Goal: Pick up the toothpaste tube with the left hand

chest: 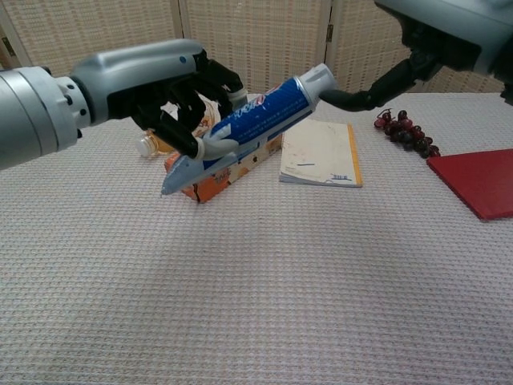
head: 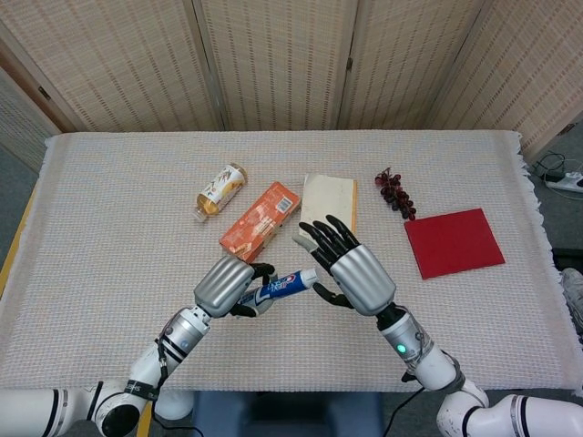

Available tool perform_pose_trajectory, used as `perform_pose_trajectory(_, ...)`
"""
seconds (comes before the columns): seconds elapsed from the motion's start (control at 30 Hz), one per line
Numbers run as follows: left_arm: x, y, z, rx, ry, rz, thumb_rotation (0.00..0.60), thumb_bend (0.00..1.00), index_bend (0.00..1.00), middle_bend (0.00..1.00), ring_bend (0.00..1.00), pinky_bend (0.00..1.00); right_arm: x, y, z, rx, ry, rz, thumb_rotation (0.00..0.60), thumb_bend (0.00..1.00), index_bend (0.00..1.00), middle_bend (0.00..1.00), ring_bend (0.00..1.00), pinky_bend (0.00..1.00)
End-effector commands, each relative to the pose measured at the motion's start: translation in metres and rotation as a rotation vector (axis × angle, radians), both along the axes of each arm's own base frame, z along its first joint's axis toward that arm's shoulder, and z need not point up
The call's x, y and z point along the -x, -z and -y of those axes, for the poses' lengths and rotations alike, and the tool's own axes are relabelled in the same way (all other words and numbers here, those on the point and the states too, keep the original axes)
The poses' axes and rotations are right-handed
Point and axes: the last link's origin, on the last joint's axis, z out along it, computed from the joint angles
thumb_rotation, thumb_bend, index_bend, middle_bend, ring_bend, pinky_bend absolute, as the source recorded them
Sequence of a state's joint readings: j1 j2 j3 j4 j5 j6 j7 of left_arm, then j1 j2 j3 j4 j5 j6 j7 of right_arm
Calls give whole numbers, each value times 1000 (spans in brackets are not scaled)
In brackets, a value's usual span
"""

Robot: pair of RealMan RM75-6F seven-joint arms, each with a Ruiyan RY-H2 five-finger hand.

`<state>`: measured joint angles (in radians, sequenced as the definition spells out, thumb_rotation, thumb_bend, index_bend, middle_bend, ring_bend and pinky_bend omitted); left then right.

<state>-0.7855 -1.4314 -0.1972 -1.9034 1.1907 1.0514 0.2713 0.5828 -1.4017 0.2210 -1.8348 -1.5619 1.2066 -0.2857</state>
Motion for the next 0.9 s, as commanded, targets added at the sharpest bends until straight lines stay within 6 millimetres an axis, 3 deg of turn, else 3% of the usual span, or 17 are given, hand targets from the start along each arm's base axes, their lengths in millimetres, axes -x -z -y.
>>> perform_pose_trajectory(0.03, 1, 0, 0, -4, 7, -2, 600, 754, 816, 816, 795, 670, 1, -1, 2, 5, 3, -3, 600, 373, 102, 91, 81, 17)
perform_pose_trajectory(0.9, 7, 7, 6, -56, 77, -82, 600, 755, 838, 831, 801, 646, 0, -7, 4, 35, -3, -10, 600, 373, 102, 101, 84, 16)
